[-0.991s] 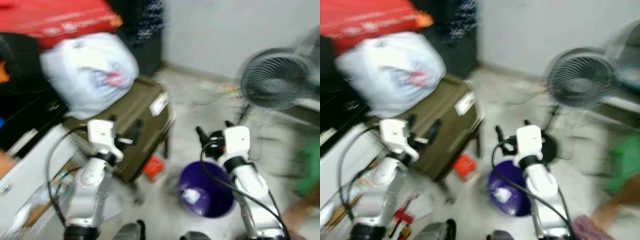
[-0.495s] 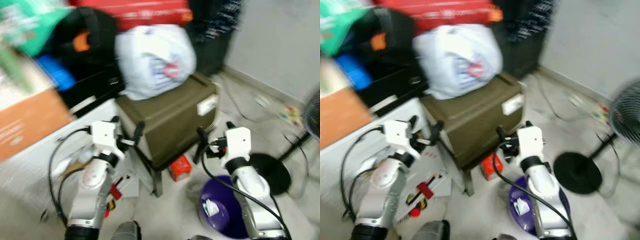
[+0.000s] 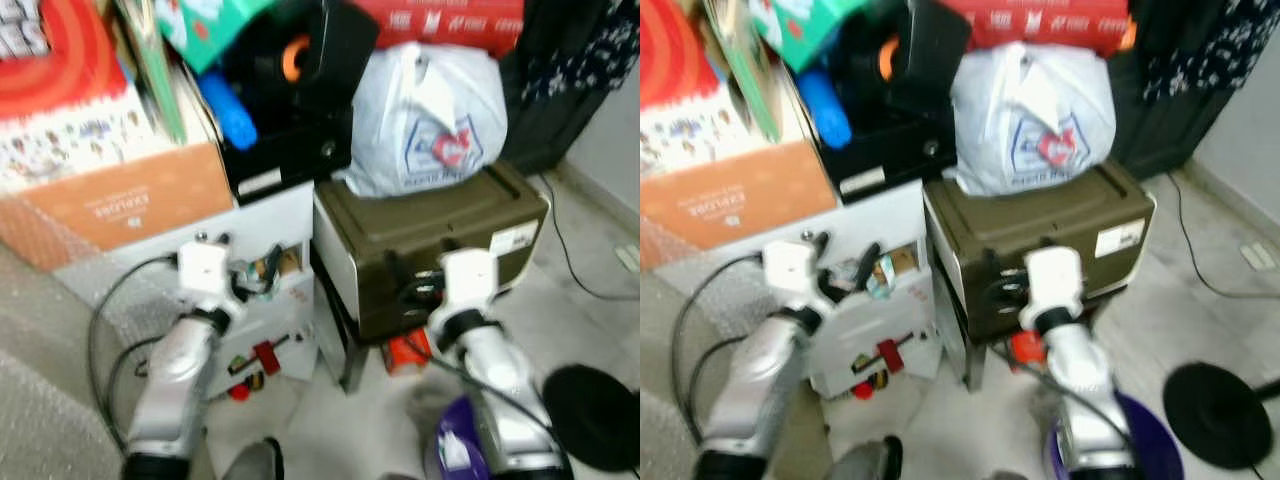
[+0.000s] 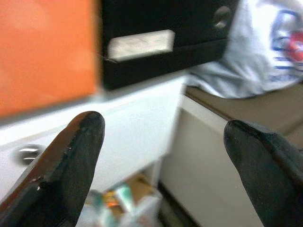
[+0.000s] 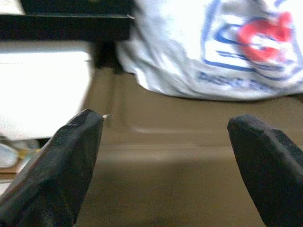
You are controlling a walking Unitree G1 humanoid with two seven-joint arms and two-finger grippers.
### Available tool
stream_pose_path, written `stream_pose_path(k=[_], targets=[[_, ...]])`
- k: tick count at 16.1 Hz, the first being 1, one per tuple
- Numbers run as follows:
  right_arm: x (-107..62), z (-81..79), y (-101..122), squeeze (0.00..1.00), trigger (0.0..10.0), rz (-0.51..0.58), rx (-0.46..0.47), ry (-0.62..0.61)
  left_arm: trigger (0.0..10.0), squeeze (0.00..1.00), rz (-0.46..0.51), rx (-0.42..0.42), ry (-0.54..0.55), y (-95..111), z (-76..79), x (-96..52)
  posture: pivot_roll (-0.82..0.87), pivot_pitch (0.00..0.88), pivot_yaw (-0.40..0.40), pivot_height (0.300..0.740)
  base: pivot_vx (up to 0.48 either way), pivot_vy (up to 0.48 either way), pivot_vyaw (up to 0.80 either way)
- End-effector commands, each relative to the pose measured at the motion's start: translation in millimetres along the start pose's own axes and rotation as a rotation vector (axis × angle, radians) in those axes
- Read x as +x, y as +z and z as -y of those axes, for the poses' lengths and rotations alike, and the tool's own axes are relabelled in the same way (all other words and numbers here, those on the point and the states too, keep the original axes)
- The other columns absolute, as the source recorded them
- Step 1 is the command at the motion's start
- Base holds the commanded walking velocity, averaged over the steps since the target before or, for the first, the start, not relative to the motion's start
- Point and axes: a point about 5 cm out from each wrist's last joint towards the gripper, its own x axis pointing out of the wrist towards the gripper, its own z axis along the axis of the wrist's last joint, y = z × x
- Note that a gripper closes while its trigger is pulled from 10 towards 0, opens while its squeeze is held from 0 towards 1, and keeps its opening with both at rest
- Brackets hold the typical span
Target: Clean up the room
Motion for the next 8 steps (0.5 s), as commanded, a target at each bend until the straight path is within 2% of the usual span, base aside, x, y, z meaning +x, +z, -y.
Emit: stream_pose_path(k=[1,7,8], targets=[[-2.8,4.6,-2.7,0.00,10.0,-0.013,-0.001,-0.012,10.0,0.00,0.000,0.000,-0.008,0.2,4.2,0.2,-0.03,0.099,-0.001,0.740,0.000,0.000,0.80],[-3.0,4.1,-2.9,0.00,10.0,-0.012,0.001,-0.005,10.0,0.00,-0.014,0.016,0.028,-1.1,1.3,0.9,-0.03,0.092,-0.005,0.740,0.000,0.000,0.80],[-3.1,4.4,-3.0,0.00,10.0,-0.012,0.009,-0.005,10.0,0.00,-0.014,0.014,0.025,-1.1,1.7,1.0,-0.03,0.092,-0.006,0.740,0.000,0.000,0.00]])
